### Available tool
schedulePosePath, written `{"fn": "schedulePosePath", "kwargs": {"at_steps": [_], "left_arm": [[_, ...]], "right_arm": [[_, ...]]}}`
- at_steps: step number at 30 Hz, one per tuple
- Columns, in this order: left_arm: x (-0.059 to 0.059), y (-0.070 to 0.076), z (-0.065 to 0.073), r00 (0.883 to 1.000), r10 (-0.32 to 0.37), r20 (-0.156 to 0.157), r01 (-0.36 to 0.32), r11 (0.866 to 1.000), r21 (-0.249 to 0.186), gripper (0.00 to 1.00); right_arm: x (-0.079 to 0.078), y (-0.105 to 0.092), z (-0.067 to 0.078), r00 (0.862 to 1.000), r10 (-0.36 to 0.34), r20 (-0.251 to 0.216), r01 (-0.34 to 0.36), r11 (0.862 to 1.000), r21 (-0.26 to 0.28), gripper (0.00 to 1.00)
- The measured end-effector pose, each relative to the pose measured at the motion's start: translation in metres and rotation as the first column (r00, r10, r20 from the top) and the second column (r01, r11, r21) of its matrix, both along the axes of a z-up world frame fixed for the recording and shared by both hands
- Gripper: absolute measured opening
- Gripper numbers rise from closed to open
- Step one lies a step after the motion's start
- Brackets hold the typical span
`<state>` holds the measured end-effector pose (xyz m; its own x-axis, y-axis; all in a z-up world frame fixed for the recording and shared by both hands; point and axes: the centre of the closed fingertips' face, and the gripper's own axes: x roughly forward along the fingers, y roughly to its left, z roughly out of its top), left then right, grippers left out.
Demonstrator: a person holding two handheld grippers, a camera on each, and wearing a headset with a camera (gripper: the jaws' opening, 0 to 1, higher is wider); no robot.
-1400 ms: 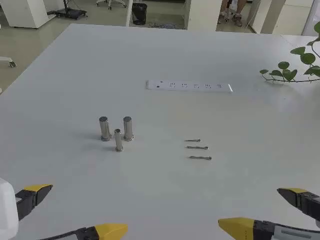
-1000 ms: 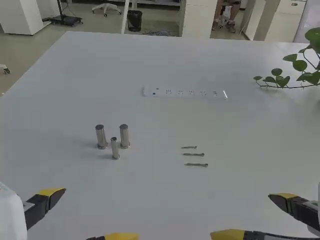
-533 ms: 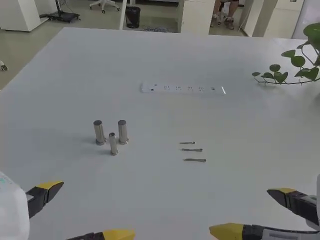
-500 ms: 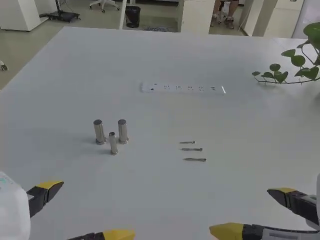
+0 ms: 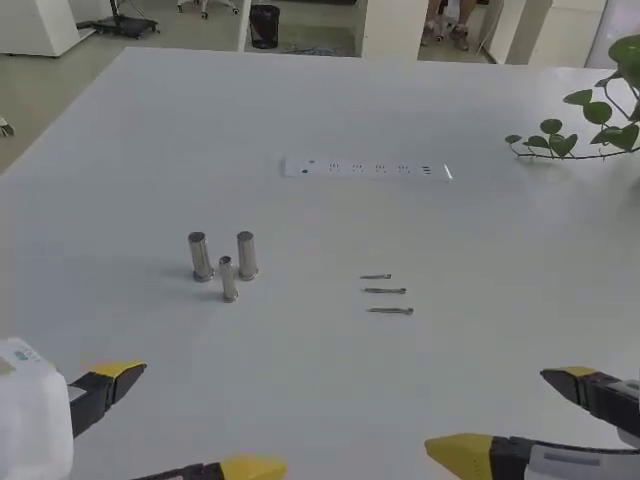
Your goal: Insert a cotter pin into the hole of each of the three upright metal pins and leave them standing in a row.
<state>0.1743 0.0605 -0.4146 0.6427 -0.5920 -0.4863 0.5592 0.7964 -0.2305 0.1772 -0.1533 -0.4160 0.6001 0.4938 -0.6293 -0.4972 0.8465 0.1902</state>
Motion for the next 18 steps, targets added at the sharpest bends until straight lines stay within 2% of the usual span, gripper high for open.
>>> {"fn": "schedulePosePath", "kwargs": {"at_steps": [3,12,18], "left_arm": [[-0.0005,0.0002,-0.0014,1.000,-0.013,-0.008,0.013,1.000,0.012,0.99],[0.0003,0.0019,-0.0025,0.999,-0.038,0.004,0.038,0.999,0.029,0.99],[0.0012,0.0061,-0.0029,0.998,-0.057,0.005,0.057,0.998,0.037,0.99]], "right_arm": [[-0.0002,-0.0010,0.0005,1.000,-0.003,0.001,0.003,1.000,-0.003,0.93],[-0.0018,-0.0019,0.0038,1.000,-0.014,-0.001,0.014,1.000,-0.023,0.92],[0.0030,-0.0009,0.0095,1.000,-0.014,0.008,0.014,0.999,-0.040,0.92]]}}
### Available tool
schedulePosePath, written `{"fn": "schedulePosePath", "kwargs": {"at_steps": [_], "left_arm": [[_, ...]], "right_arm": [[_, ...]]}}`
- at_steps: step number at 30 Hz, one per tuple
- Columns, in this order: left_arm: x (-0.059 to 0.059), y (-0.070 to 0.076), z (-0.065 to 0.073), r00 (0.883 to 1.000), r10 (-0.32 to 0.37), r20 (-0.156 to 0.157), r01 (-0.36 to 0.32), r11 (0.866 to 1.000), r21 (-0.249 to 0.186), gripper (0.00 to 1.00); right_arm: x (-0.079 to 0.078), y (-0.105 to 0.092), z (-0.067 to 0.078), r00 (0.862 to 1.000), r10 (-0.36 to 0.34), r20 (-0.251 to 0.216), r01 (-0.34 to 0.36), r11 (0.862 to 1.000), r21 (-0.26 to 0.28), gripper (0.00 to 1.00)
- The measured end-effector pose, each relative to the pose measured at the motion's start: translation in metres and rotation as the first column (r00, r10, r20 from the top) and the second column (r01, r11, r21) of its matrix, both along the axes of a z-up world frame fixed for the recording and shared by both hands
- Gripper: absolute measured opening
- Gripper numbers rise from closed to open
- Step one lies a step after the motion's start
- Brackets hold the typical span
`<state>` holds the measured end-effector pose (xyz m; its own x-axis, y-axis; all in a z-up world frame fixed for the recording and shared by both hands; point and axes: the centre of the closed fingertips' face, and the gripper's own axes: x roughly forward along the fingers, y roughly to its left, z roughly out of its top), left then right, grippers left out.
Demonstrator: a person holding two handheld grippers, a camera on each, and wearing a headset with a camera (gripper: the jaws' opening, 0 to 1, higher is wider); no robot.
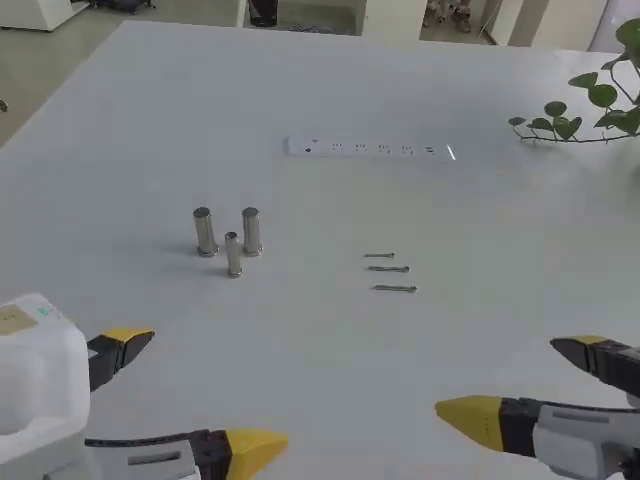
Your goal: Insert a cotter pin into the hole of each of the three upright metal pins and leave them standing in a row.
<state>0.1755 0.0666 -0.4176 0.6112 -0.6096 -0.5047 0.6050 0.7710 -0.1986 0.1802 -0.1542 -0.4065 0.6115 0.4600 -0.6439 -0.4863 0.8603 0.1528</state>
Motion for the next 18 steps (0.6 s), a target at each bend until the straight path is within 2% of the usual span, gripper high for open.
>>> {"fn": "schedulePosePath", "kwargs": {"at_steps": [10,18], "left_arm": [[0.018,0.014,0.011,1.000,-0.009,0.028,0.009,1.000,0.022,0.99],[0.038,0.022,0.015,0.999,-0.019,0.046,0.016,0.998,0.056,0.99]], "right_arm": [[0.003,-0.001,0.004,1.000,-0.010,0.006,0.011,1.000,-0.020,0.92],[0.002,-0.003,0.002,1.000,-0.017,-0.002,0.017,0.999,-0.026,0.92]]}}
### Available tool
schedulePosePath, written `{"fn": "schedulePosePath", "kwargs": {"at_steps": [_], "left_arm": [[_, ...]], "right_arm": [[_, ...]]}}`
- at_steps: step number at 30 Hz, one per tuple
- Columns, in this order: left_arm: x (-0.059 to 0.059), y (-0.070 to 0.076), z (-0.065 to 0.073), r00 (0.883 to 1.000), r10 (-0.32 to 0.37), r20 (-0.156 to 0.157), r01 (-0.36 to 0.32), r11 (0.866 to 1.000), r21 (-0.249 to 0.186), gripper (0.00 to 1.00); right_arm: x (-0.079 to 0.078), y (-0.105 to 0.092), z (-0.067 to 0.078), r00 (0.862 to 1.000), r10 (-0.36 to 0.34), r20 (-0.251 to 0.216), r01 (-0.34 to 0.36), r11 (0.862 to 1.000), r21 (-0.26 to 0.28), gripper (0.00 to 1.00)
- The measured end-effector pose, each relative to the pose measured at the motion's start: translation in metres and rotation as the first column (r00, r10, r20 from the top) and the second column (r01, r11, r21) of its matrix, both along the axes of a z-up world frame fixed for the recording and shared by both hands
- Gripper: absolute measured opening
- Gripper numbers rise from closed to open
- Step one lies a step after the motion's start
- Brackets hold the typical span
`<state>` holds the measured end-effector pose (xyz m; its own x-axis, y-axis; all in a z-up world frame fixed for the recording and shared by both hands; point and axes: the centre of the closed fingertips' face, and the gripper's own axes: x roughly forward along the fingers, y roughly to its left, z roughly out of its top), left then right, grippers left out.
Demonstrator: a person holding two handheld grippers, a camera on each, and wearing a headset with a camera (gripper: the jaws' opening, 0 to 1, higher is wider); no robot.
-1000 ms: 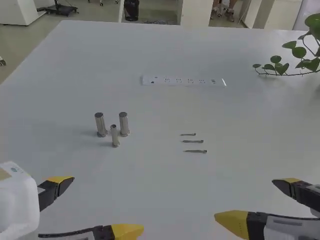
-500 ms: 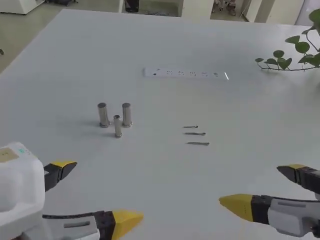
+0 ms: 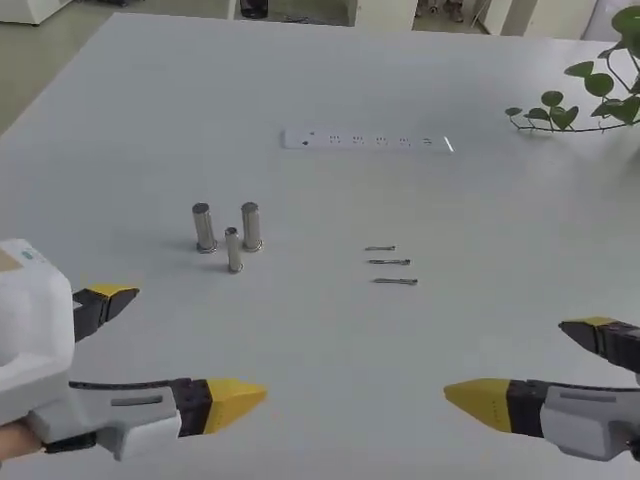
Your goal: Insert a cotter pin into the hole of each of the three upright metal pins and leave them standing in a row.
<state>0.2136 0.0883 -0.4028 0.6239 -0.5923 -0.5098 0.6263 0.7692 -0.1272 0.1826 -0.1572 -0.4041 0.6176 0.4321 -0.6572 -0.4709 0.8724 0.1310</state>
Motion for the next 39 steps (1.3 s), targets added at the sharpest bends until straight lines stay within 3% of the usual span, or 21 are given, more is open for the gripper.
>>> {"fn": "schedulePosePath", "kwargs": {"at_steps": [3,6,8,13,22,25,27,36,39], "left_arm": [[0.006,0.000,-0.001,1.000,-0.009,0.000,0.009,1.000,0.011,0.97],[0.014,0.006,-0.005,1.000,-0.006,-0.011,0.007,0.999,0.050,0.82],[0.020,0.006,-0.002,1.000,-0.009,0.012,0.008,0.999,0.052,0.81],[0.033,0.003,0.000,1.000,-0.015,0.011,0.015,0.999,0.031,0.78],[0.056,-0.005,-0.004,0.999,-0.048,0.020,0.047,0.998,0.050,0.69],[0.066,-0.008,-0.006,0.997,-0.067,0.032,0.064,0.994,0.085,0.60],[0.070,-0.010,-0.011,0.995,-0.098,0.026,0.094,0.989,0.117,0.57],[0.099,-0.009,-0.019,0.995,-0.095,0.012,0.093,0.988,0.119,0.45],[0.105,-0.007,-0.024,0.994,-0.106,-0.001,0.105,0.984,0.145,0.42]], "right_arm": [[0.000,-0.001,-0.001,1.000,-0.003,-0.004,0.003,1.000,0.001,0.91],[0.001,-0.001,-0.001,1.000,-0.006,-0.005,0.006,1.000,0.001,0.91],[0.001,-0.001,-0.001,1.000,-0.006,-0.006,0.006,1.000,0.002,0.91],[0.000,-0.003,-0.004,1.000,-0.008,-0.016,0.008,1.000,-0.003,0.91],[-0.001,-0.004,-0.007,1.000,-0.018,-0.025,0.018,1.000,0.001,0.91],[-0.002,-0.006,-0.008,1.000,-0.012,-0.028,0.012,1.000,-0.014,0.91],[-0.002,-0.006,-0.009,1.000,-0.010,-0.030,0.009,1.000,-0.021,0.91],[-0.008,-0.003,-0.014,0.999,0.011,-0.046,-0.013,0.999,-0.042,0.91],[-0.009,-0.001,-0.016,0.999,0.016,-0.051,-0.018,0.999,-0.045,0.91]]}}
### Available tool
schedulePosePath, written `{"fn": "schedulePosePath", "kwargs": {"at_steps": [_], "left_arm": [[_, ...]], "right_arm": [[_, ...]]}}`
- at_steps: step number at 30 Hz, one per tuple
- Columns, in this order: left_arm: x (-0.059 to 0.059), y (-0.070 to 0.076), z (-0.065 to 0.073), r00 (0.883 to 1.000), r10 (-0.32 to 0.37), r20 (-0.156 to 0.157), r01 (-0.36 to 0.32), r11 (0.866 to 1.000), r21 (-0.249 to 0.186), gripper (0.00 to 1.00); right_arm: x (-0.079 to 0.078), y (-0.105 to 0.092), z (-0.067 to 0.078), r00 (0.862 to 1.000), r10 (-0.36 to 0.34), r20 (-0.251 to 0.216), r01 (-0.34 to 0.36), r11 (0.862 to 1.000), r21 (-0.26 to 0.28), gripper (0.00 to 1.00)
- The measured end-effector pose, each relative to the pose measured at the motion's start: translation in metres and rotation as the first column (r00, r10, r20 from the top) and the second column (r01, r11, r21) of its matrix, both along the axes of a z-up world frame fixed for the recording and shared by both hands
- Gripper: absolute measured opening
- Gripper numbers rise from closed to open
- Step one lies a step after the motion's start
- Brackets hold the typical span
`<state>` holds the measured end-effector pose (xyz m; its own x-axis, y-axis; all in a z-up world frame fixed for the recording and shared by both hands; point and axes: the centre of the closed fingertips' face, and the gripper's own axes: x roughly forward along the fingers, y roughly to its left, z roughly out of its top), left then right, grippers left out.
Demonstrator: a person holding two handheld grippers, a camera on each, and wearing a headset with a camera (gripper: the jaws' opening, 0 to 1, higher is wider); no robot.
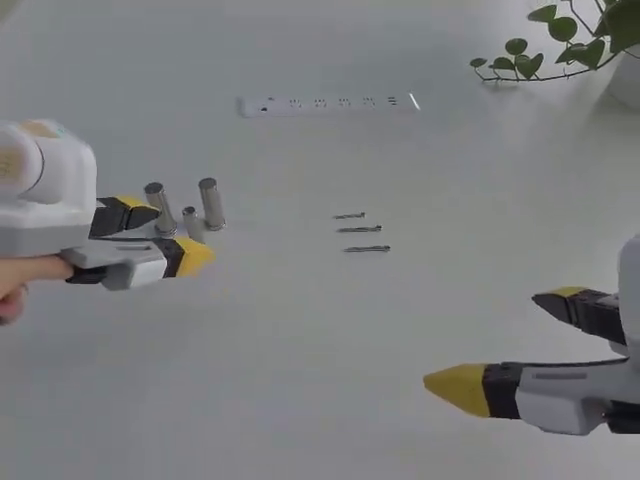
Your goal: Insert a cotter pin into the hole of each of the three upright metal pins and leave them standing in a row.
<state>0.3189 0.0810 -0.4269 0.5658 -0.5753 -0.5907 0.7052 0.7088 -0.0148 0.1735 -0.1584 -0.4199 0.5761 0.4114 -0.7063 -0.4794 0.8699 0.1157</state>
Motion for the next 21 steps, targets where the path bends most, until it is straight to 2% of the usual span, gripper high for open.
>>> {"fn": "schedulePosePath", "kwargs": {"at_steps": [9,14,17,21], "left_arm": [[0.013,-0.002,0.000,1.000,-0.011,0.011,0.011,1.000,0.026,0.34],[0.018,-0.002,-0.008,1.000,-0.025,0.004,0.025,0.998,0.059,0.29],[0.020,-0.003,-0.011,1.000,-0.030,0.001,0.030,0.997,0.066,0.28],[0.022,-0.005,-0.018,0.999,-0.033,-0.019,0.034,0.997,0.067,0.25]], "right_arm": [[-0.003,0.008,-0.010,0.999,0.016,-0.031,-0.016,1.000,0.009,0.90],[-0.003,0.011,-0.011,0.999,0.025,-0.035,-0.025,1.000,0.005,0.90],[-0.003,0.012,-0.013,0.999,0.033,-0.042,-0.033,0.999,0.003,0.90],[-0.003,0.013,-0.013,0.999,0.031,-0.041,-0.031,1.000,0.005,0.90]]}}
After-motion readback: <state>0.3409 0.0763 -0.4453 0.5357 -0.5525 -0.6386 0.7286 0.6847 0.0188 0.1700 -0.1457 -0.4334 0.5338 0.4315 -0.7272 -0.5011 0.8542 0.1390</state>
